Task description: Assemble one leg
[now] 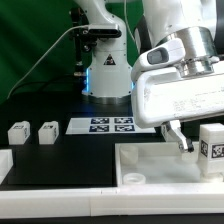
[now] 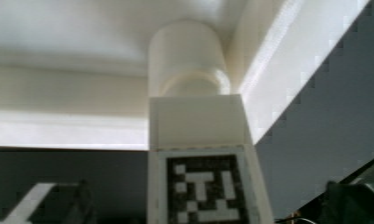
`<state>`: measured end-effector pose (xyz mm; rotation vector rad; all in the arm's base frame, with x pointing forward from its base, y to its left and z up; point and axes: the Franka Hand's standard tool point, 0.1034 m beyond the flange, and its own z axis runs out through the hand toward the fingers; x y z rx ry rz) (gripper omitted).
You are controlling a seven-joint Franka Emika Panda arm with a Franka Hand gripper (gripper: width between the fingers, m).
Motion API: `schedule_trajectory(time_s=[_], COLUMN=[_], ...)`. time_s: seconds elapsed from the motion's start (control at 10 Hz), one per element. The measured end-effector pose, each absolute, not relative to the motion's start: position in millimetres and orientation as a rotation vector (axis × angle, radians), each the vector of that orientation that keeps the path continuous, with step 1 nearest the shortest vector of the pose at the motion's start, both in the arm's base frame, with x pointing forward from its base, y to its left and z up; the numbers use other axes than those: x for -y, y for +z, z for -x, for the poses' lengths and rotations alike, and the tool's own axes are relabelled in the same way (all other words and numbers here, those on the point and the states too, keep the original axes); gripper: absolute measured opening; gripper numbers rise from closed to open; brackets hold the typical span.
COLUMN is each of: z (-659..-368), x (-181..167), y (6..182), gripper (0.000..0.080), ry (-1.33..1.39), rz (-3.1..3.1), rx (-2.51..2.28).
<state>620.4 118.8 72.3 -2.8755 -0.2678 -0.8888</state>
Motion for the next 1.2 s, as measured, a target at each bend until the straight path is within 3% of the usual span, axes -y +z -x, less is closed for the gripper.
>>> schedule_trajectory(time_s=[0.6,0.7,1.2], z=[-615.7,-615.3,-610.8], x=[-117.6,-115.8,-130.4], y=[69.6,77.0,88.5], gripper=[0.0649,0.0649,0.0649], ry=[-0.796,-0.748,-0.029], rz=[2.899,2.913,2.962], rx=[0.278,0.283,0.337])
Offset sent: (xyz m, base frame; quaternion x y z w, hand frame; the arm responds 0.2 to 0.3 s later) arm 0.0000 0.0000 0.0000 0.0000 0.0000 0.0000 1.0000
